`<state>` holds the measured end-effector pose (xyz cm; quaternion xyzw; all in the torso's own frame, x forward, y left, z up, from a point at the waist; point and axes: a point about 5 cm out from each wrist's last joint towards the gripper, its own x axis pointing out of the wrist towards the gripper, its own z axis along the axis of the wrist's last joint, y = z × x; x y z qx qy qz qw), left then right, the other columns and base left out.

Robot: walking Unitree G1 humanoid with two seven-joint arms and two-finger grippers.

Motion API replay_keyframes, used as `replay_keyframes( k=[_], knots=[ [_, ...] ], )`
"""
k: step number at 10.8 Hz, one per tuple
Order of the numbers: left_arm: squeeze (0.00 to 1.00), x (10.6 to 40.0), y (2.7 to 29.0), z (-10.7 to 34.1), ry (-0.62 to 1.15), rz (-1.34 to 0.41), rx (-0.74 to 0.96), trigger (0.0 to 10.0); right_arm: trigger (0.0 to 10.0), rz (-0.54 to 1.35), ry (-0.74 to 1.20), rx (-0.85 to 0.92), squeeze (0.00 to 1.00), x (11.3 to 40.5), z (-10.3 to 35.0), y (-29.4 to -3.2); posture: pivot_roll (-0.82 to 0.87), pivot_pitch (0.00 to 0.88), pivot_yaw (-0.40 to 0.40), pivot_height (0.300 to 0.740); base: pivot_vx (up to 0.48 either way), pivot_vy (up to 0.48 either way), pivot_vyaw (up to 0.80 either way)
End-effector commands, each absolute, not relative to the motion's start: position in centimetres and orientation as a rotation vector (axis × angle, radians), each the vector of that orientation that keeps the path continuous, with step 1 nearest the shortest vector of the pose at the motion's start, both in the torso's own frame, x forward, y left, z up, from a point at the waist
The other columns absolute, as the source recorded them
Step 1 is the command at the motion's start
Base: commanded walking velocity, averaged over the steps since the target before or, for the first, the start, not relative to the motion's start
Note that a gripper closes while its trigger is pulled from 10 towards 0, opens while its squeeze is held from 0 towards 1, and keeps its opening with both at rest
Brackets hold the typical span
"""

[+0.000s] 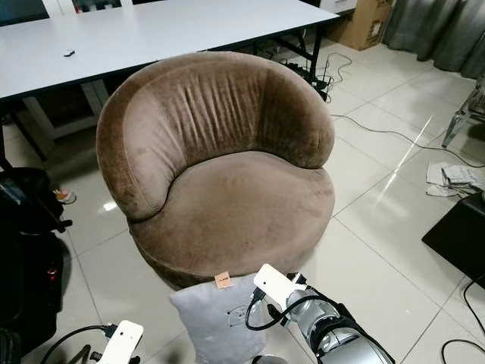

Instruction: Move the pillow to the sofa from floor

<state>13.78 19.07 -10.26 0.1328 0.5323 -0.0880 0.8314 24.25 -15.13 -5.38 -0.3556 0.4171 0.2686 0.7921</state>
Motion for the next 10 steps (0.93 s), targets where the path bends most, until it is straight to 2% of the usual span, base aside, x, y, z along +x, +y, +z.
replay_keyframes(
  k=[1, 3, 10],
  knots=[
    [0.0, 12.79, 18.66, -10.66, 1.167, -0.208, 0.278, 10.0, 10.0, 0.567, 0.887, -0.74, 0.0, 24.56, -5.15, -15.15, -0.12, 0.0, 0.007, 0.74, 0.0, 0.0, 0.0],
    [0.0, 12.82, 18.68, -10.65, 1.166, -0.209, 0.283, 10.0, 10.0, 0.566, 0.889, -0.732, 0.0, 24.57, -5.15, -15.16, -0.12, 0.0, 0.008, 0.74, 0.0, 0.0, 0.0],
    [0.0, 12.73, 18.62, -10.69, 1.17, -0.213, 0.286, 10.0, 10.0, 0.57, 0.892, -0.729, 0.0, 24.52, -5.17, -15.25, -0.12, 0.0, 0.006, 0.636, 0.0, 0.0, 0.0]
  ],
)
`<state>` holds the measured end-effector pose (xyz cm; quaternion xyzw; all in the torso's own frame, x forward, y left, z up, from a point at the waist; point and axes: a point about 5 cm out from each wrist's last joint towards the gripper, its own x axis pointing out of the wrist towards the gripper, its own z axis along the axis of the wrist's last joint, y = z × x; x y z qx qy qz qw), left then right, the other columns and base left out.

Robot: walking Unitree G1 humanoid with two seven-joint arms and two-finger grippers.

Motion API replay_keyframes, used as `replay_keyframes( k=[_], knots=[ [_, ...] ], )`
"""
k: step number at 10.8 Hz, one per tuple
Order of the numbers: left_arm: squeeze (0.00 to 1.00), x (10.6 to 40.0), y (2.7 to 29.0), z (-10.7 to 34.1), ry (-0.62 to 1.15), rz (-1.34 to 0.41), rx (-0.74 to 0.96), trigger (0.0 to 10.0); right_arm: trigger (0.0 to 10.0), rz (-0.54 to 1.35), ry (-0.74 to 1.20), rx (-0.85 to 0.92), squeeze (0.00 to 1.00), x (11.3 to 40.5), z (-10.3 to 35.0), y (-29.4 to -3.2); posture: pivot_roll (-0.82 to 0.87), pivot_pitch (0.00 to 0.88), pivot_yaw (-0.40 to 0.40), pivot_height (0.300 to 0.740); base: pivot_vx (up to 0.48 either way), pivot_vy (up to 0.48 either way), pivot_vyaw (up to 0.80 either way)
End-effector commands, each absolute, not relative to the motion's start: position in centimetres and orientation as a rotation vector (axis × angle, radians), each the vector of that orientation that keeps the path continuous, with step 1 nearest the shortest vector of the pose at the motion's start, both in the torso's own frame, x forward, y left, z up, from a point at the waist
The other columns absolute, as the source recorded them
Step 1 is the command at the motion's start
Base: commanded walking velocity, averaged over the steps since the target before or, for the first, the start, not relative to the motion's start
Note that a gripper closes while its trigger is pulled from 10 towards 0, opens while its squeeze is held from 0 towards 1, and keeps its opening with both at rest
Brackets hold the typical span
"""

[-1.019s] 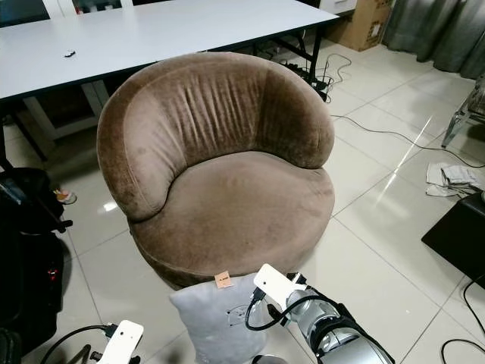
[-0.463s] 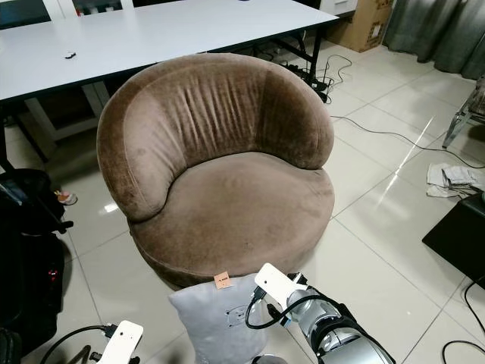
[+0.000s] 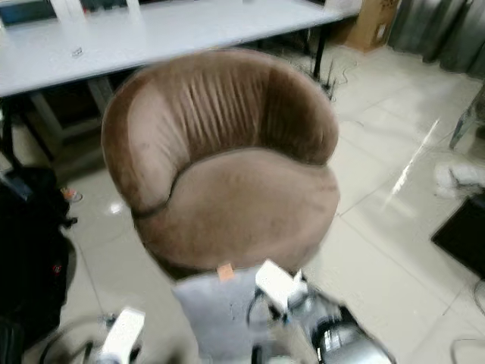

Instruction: Move the pillow to the sofa from floor

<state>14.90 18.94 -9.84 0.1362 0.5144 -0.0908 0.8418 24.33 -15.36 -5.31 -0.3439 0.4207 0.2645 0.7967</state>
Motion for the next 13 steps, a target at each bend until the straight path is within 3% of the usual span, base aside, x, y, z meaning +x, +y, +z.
replay_keyframes(
  k=[1, 5, 10, 13],
  knots=[
    [0.0, 12.71, 18.61, -10.69, 1.17, -0.213, 0.285, 10.0, 10.0, 0.569, 0.893, -0.729, 0.0, 24.5, -5.18, -15.27, -0.12, 0.0, 0.007, 0.621, 0.0, 0.0, 0.0],
    [0.0, 12.57, 18.59, -10.74, 1.171, -0.191, 0.257, 10.0, 10.0, 0.56, 0.898, -0.731, 0.0, 24.43, -5.24, -15.38, -0.13, 0.0, 0.009, 0.561, 0.0, 0.0, 0.0],
    [0.0, 12.58, 18.52, -10.74, 1.169, -0.194, 0.263, 10.0, 10.0, 0.568, 0.898, -0.734, 0.0, 24.37, -5.27, -15.4, -0.12, 0.0, 0.009, 0.556, 0.0, 0.0, 0.0],
    [0.0, 12.54, 18.42, -10.76, 1.168, -0.193, 0.263, 10.0, 10.0, 0.57, 0.892, -0.747, 0.0, 24.36, -5.27, -15.49, -0.13, 0.0, 0.004, 0.513, 0.0, 0.0, 0.0]
  ],
)
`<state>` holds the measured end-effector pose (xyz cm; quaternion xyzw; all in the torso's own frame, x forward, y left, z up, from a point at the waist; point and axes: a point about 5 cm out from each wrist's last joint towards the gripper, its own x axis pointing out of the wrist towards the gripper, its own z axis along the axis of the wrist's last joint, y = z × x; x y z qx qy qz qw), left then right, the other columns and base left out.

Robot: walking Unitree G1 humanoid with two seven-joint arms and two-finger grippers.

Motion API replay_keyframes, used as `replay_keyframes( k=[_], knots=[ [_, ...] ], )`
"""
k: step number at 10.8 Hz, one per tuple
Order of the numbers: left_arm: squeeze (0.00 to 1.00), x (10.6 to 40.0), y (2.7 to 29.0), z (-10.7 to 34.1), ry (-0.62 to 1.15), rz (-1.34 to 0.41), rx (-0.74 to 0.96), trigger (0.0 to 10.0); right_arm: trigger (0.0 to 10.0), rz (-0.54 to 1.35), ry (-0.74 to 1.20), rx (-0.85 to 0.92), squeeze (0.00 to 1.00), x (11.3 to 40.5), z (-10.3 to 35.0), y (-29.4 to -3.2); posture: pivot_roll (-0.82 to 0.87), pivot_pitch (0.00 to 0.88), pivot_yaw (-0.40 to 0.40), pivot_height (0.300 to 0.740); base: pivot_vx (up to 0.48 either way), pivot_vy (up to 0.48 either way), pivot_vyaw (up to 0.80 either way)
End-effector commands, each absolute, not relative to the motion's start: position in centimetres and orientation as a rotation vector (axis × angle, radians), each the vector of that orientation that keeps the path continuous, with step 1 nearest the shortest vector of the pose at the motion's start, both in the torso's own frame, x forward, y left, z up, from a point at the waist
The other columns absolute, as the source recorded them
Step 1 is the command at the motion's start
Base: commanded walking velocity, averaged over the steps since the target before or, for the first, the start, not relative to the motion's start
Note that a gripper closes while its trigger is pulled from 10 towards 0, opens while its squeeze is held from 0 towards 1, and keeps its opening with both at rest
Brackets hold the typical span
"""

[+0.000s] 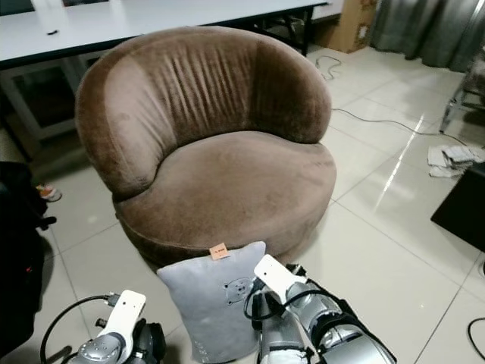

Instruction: Move the pillow to the sofa from floor

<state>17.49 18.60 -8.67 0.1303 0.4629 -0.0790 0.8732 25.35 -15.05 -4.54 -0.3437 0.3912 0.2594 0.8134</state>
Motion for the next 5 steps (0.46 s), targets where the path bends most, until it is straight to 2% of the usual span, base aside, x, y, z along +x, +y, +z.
replay_keyframes(
  k=[1, 3, 5],
  knots=[
    [0.0, 12.54, 18.42, -10.76, 1.168, -0.196, 0.265, 10.0, 10.0, 0.567, 0.894, -0.748, 0.0, 24.35, -5.28, -15.52, -0.13, 0.0, 0.004, 0.513, 0.0, 0.0, 0.0],
    [0.0, 12.52, 18.37, -10.77, 1.168, -0.196, 0.264, 10.0, 10.0, 0.576, 0.894, -0.748, 0.0, 24.32, -5.29, -15.52, -0.13, 0.0, 0.003, 0.513, 0.0, 0.0, 0.0],
    [0.0, 12.5, 18.34, -10.78, 1.168, -0.196, 0.263, 10.0, 10.0, 0.578, 0.897, -0.735, 0.0, 24.28, -5.3, -15.53, -0.13, 0.0, 0.003, 0.483, 0.0, 0.0, 0.0]
  ],
)
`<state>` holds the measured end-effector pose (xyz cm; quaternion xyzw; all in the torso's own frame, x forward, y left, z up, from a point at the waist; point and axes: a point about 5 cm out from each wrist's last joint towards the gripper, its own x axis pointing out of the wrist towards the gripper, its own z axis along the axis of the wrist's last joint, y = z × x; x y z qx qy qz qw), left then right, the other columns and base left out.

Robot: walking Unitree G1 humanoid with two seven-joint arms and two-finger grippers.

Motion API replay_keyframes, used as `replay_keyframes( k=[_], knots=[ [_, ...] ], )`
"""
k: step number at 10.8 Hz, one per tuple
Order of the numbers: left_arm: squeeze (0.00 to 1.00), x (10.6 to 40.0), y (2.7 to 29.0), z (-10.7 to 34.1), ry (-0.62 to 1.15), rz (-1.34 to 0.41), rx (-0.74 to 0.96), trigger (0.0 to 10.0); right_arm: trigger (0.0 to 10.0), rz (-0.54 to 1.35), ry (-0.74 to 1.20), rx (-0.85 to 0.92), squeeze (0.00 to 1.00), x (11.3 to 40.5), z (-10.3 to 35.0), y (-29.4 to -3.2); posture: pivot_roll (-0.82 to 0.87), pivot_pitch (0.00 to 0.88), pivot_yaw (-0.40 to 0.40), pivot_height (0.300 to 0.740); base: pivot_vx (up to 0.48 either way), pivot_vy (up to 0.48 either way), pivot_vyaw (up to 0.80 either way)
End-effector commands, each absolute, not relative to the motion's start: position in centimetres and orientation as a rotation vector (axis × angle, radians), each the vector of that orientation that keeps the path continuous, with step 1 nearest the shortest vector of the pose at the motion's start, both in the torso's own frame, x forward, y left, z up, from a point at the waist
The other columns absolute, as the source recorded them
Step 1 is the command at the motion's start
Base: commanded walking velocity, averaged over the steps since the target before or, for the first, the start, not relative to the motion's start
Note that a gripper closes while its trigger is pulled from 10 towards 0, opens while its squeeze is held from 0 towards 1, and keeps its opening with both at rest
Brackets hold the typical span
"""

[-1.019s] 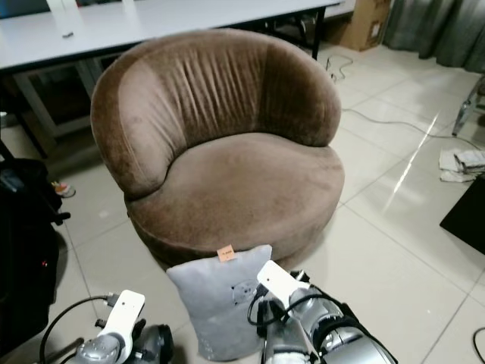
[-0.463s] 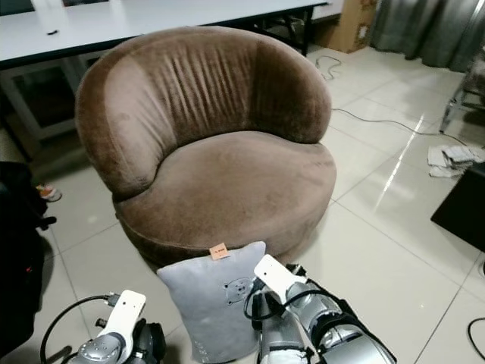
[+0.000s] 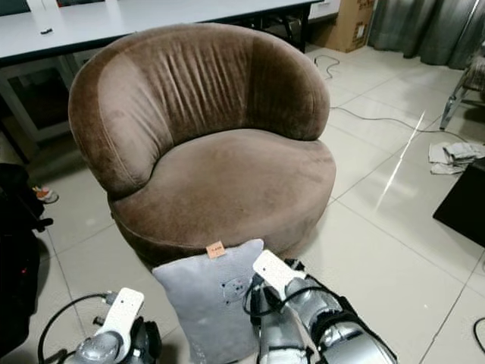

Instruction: Move the pillow to the sofa from floor

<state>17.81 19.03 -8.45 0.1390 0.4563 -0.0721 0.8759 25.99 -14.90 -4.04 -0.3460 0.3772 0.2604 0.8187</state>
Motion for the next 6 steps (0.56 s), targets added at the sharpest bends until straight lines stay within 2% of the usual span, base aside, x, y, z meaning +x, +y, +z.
replay_keyframes(
  k=[1, 4, 6],
  knots=[
    [0.0, 12.53, 18.32, -10.78, 1.168, -0.198, 0.263, 10.0, 10.0, 0.582, 0.899, -0.738, 0.0, 24.31, -5.28, -15.55, -0.13, 0.0, 0.004, 0.463, 0.0, 0.0, 0.0],
    [0.0, 12.58, 18.27, -10.77, 1.167, -0.199, 0.263, 10.0, 10.0, 0.575, 0.897, -0.741, 0.0, 24.39, -5.23, -15.65, -0.13, 0.0, 0.003, 0.424, 0.0, 0.0, 0.0],
    [0.0, 12.59, 18.21, -10.77, 1.167, -0.198, 0.261, 10.0, 10.0, 0.577, 0.894, -0.743, 0.0, 24.43, -5.19, -15.71, -0.13, 0.0, -0.001, 0.416, 0.0, 0.0, 0.0]
  ],
)
